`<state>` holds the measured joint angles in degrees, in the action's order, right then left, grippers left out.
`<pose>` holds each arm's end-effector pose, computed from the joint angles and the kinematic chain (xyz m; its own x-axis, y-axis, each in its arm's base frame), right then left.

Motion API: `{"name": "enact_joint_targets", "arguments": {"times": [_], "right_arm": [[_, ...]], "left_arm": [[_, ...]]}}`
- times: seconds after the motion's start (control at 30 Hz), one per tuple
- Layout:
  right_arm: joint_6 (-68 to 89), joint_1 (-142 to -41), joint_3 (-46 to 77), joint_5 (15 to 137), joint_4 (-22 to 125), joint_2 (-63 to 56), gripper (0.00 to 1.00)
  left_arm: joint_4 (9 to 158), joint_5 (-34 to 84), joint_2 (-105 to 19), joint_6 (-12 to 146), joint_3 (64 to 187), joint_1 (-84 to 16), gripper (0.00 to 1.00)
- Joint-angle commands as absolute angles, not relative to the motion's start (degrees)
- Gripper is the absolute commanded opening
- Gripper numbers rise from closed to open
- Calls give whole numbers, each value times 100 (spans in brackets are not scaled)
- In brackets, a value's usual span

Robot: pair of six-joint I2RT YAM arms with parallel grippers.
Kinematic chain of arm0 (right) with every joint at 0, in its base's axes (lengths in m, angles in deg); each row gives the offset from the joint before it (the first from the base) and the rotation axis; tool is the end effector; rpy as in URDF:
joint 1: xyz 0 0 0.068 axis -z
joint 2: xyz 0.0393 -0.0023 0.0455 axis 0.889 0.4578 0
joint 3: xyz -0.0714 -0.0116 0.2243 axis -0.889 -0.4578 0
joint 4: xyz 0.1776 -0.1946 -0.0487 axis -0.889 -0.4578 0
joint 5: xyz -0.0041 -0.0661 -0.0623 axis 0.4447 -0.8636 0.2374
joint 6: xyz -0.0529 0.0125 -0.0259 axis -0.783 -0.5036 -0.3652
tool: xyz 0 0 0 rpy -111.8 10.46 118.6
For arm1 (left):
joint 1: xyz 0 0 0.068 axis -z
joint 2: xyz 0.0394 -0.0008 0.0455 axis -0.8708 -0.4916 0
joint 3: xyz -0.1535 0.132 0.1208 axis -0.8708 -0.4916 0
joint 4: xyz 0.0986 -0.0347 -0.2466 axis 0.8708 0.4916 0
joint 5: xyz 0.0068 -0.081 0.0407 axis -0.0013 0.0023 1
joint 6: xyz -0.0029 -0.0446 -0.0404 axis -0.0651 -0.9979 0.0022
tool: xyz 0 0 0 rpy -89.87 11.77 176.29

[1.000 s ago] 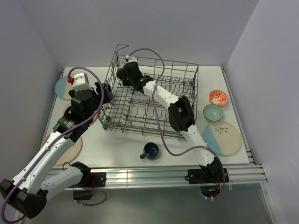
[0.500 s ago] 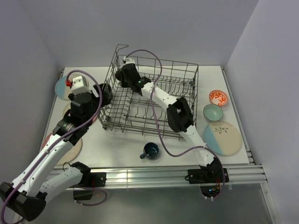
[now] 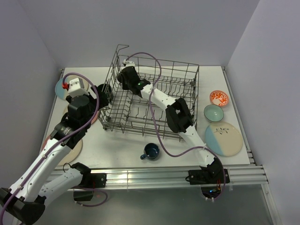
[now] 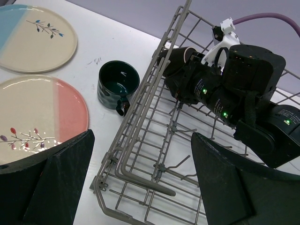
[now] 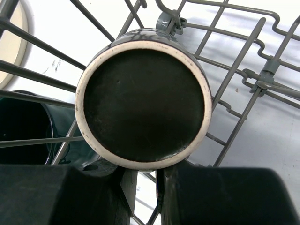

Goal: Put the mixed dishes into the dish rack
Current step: Place the cup upside down on the dish rack

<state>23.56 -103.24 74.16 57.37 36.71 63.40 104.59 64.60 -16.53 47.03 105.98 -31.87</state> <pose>0.4409 0.3657 0.1768 -0.5210 -0.0020 -0.8536 -0.3596 0.9074 0.2173 0.2107 -0.0888 0.3308 -0.1773 -0.4082 -0.8955 -0.1453 0.9108 -0.3864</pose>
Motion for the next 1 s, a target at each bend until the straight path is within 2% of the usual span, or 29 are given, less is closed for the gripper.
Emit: {"name": "enact_joint_targets", "arguments": {"times": [0.0,0.2,0.73,0.97], "right_arm": [[2243,-10380,7548,5447,4042,6196,6],[2067,-10389,7521,5342,4077,6143,6],[1900,-10424,7381,5289,4060,6046,16],[1847,-10441,7231,5271,4051,5958,16]], "left_arm": [[10448,6605,-1533,4632,10568,-3208,91],[10439,6666,-1462,4667,10515,-3217,91],[10518,6719,-1172,4650,10340,-3217,91],[10563,6737,-1040,4606,10269,-3217,91]]}}
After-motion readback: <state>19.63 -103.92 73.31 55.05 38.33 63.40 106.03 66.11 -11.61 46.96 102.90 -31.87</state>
